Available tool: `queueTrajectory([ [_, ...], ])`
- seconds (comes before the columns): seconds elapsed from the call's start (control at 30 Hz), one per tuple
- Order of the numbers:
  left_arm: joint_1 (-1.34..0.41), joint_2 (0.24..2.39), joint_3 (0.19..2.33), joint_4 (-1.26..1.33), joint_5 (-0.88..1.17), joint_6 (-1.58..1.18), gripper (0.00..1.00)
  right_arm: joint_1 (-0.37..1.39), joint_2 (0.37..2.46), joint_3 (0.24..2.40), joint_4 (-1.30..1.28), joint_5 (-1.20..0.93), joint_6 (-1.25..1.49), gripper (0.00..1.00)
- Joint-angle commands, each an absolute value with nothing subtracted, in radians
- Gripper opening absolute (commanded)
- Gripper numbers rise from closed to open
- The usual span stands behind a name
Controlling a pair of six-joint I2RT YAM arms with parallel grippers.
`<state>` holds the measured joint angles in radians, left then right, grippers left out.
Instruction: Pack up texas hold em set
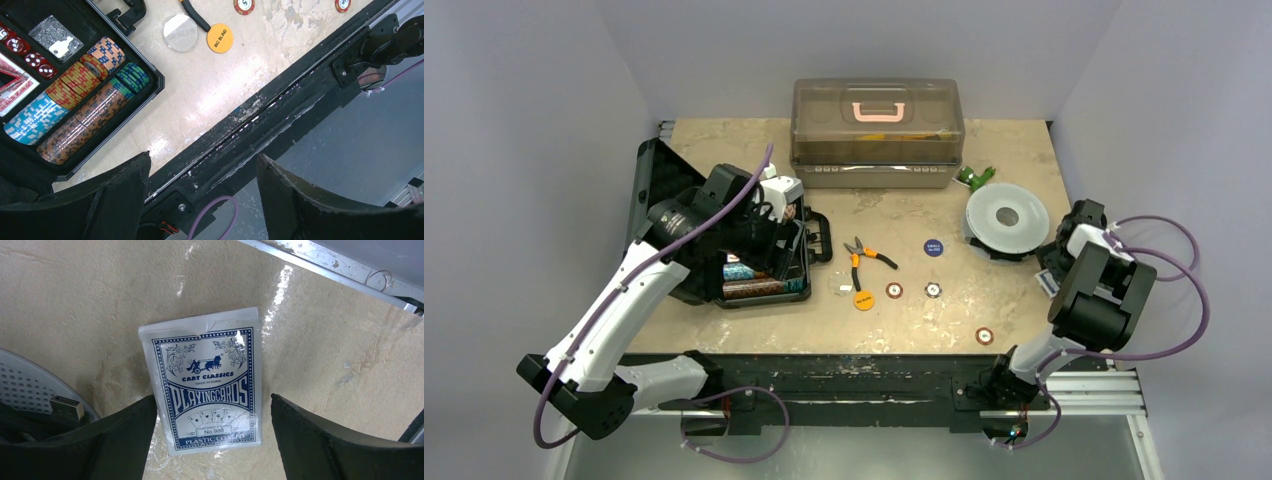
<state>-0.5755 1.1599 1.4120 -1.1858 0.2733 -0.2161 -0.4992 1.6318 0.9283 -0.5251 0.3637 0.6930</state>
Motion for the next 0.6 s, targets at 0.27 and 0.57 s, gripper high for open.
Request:
queueTrajectory([
  [0.27, -0.571, 1.122, 1.406, -1.18, 0.278, -0.202, 0.75, -0.514, 1.6, 0.867, -0.439, 0.343, 0.717, 0.66],
  [0.57, -0.572, 1.11, 1.378, -1.169, 0.316, -0.225, 0.75, -0.514, 1.464, 0.851, -0.448, 0.388, 0.659, 0.51],
])
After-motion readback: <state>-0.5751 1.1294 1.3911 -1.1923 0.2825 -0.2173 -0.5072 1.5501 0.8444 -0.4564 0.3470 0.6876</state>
